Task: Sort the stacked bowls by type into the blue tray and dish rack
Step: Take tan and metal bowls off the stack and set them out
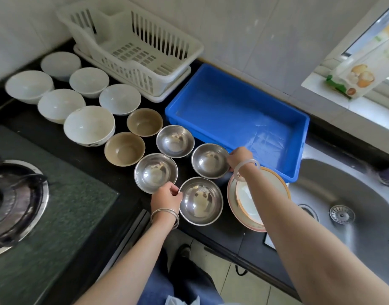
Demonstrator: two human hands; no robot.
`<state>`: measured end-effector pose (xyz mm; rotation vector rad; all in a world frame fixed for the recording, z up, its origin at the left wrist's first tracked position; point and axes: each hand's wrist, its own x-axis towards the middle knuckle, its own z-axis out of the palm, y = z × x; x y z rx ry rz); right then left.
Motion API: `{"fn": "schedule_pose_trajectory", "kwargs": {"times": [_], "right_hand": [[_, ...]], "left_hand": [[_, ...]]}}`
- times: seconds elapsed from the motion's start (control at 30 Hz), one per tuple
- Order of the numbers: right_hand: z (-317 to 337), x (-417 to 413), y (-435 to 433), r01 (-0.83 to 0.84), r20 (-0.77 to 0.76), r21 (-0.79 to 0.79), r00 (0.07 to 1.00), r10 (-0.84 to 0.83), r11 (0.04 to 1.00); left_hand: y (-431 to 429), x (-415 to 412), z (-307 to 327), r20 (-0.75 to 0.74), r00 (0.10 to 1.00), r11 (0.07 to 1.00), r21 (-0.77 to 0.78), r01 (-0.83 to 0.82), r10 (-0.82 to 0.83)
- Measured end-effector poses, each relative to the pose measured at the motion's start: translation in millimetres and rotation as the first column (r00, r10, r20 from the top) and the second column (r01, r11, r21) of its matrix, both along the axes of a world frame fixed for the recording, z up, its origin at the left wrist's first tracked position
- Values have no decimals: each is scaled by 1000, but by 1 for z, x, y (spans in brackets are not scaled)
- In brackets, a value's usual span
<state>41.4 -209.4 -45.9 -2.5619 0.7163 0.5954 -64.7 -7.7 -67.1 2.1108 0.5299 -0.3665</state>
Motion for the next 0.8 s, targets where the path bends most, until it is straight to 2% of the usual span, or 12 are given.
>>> {"fn": "schedule_pose_trajectory", "kwargs": {"times": [0.2, 0.43, 0.8], "right_hand": [[-4, 5, 3, -8, -9, -49, 1000, 8, 999], [-8, 5, 7, 21, 15, -33, 1000, -20, 999], [2, -1, 10, -45, 11, -15, 999, 46, 999]], "left_hand": [[-2, 0, -3, 16, 1000, 999, 24, -24, 24], [-5, -1, -2, 40, 998, 998, 39, -48, 46], [-8, -1, 3, 115, 991, 995, 71, -74, 65]]}}
